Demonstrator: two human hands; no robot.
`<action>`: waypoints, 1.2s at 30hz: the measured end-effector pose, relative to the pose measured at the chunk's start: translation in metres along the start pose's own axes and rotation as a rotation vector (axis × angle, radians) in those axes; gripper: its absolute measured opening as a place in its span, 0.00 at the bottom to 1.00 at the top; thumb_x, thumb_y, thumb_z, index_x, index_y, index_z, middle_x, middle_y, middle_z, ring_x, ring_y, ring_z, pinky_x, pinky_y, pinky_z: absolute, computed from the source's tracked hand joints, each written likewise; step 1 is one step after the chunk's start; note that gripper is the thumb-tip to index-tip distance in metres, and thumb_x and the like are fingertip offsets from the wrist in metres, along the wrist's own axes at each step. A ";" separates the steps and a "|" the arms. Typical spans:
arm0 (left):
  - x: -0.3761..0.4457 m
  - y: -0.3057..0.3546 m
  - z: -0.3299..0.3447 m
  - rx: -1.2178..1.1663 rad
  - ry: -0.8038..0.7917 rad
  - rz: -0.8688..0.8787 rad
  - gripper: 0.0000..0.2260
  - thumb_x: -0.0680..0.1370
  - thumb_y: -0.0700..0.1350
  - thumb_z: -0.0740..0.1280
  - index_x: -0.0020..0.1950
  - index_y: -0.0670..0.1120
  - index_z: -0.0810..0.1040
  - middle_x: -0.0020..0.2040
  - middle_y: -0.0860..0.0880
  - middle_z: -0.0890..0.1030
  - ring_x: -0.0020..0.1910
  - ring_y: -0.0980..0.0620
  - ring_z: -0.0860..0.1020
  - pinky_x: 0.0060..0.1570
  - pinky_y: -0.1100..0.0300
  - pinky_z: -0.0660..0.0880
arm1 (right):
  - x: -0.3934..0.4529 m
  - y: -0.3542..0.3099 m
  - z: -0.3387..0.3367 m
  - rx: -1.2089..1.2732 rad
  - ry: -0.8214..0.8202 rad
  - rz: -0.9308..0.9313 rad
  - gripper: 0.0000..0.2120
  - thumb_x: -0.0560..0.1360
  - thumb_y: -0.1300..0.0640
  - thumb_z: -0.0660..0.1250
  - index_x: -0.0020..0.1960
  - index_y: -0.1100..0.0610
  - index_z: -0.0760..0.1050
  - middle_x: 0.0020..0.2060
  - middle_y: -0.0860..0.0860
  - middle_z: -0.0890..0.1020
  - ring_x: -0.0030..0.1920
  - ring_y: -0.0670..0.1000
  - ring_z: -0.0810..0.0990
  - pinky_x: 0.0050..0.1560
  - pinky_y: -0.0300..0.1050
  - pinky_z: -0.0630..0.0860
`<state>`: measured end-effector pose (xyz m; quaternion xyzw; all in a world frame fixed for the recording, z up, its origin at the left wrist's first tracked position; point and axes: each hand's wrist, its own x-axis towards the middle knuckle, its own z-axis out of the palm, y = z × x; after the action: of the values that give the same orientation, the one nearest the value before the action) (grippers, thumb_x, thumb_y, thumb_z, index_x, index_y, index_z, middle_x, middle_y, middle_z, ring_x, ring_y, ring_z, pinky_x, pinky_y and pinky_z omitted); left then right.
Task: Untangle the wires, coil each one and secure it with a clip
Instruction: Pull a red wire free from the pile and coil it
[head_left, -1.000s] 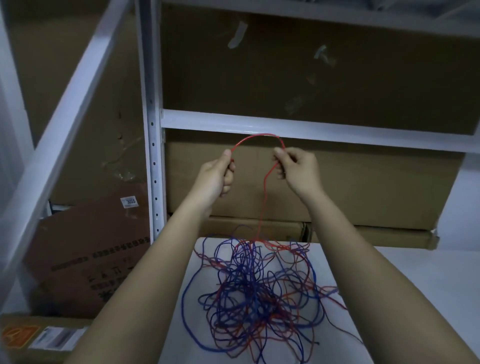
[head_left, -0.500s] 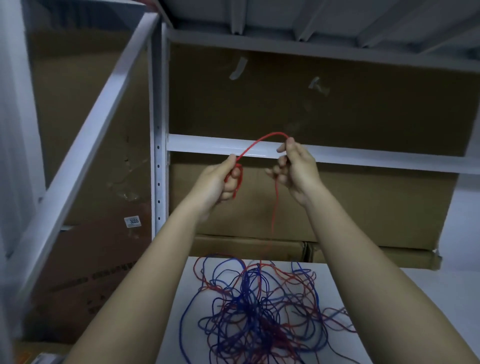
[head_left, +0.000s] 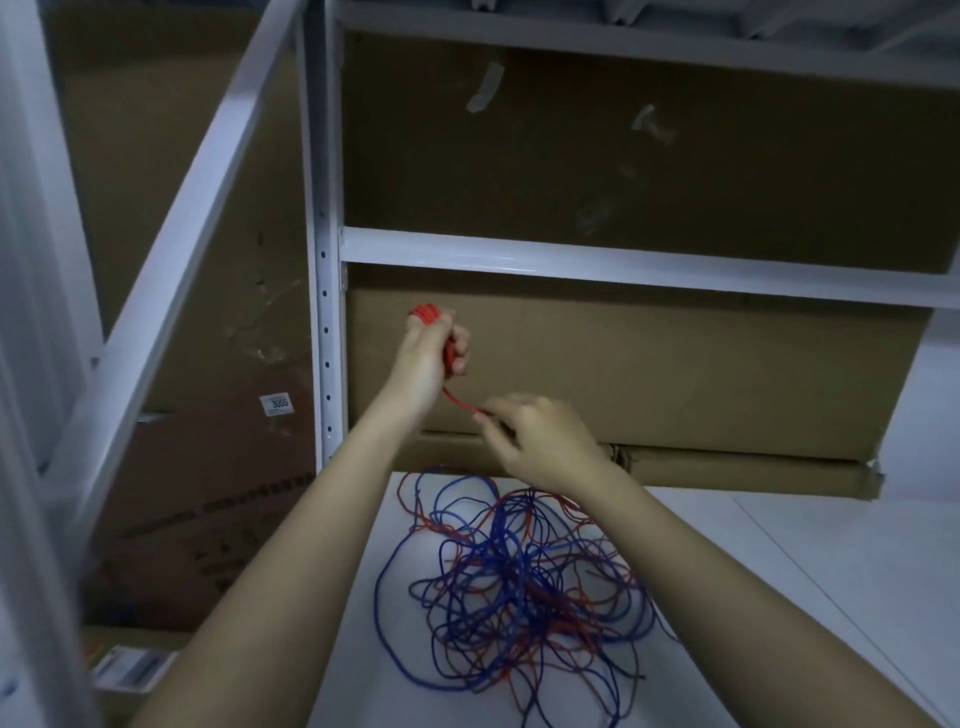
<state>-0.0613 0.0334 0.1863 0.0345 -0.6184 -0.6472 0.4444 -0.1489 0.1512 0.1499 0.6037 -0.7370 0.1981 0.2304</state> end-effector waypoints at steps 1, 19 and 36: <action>-0.003 -0.004 -0.002 0.128 -0.002 0.027 0.07 0.84 0.41 0.50 0.48 0.48 0.64 0.34 0.50 0.70 0.28 0.56 0.68 0.36 0.62 0.66 | -0.003 0.000 0.003 0.092 -0.004 0.040 0.12 0.80 0.52 0.59 0.53 0.56 0.78 0.39 0.52 0.79 0.38 0.52 0.75 0.36 0.45 0.66; -0.051 -0.057 -0.026 0.942 -0.397 -0.157 0.20 0.81 0.60 0.51 0.42 0.47 0.72 0.34 0.51 0.72 0.34 0.54 0.71 0.36 0.58 0.65 | -0.023 0.023 0.021 0.564 -0.099 0.249 0.07 0.79 0.56 0.65 0.48 0.57 0.80 0.32 0.48 0.77 0.32 0.40 0.71 0.34 0.36 0.66; -0.037 -0.100 -0.019 -0.527 -0.002 -0.422 0.20 0.83 0.55 0.51 0.36 0.47 0.67 0.20 0.55 0.60 0.18 0.59 0.56 0.22 0.64 0.53 | -0.045 0.053 0.108 0.713 -0.170 0.335 0.11 0.84 0.55 0.53 0.52 0.47 0.74 0.29 0.48 0.70 0.27 0.47 0.64 0.31 0.40 0.63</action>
<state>-0.0809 0.0262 0.0803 0.0449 -0.4094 -0.8627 0.2936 -0.2044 0.1353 0.0349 0.5316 -0.7267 0.4255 -0.0909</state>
